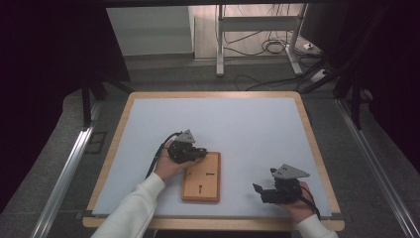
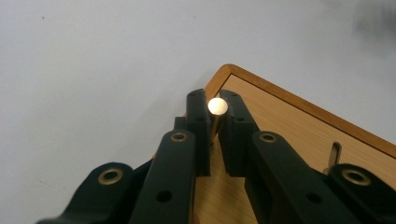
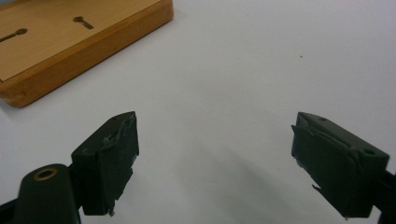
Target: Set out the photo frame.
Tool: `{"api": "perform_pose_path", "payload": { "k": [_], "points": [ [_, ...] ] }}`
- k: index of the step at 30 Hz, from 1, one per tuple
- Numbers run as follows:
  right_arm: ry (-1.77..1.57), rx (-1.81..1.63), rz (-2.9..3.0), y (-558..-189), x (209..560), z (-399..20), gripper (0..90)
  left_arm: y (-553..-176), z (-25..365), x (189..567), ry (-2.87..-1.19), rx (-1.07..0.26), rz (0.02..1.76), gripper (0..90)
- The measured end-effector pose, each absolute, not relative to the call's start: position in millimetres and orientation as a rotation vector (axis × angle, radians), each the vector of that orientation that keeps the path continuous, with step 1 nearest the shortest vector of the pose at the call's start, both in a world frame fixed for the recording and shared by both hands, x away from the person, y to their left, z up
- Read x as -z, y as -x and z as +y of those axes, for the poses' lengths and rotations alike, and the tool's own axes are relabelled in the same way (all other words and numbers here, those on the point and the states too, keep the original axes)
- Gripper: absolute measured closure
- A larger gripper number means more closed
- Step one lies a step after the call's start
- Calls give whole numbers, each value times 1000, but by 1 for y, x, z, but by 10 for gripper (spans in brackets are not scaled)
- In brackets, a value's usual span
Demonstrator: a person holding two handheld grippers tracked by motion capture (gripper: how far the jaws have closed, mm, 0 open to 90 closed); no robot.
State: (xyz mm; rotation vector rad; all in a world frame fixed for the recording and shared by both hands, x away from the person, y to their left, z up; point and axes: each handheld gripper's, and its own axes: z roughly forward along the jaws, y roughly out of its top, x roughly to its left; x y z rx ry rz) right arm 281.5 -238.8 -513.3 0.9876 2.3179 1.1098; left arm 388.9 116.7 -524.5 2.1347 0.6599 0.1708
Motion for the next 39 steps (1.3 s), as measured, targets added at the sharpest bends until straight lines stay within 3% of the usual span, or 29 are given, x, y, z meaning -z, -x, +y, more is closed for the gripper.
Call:
{"api": "perform_pose_path", "payload": {
  "k": [11,21,39],
  "points": [
    [-905,-1123,2365,-272,508,-213,130,-394,117,523,-2136,-100,688,834],
    [-746,-1087,2430,-253,504,-165,118,-399,119,523,-2146,-51,689,827],
    [-705,-1003,2398,-250,509,-153,79,-409,122,522,-2149,56,698,817]
  ]
}}
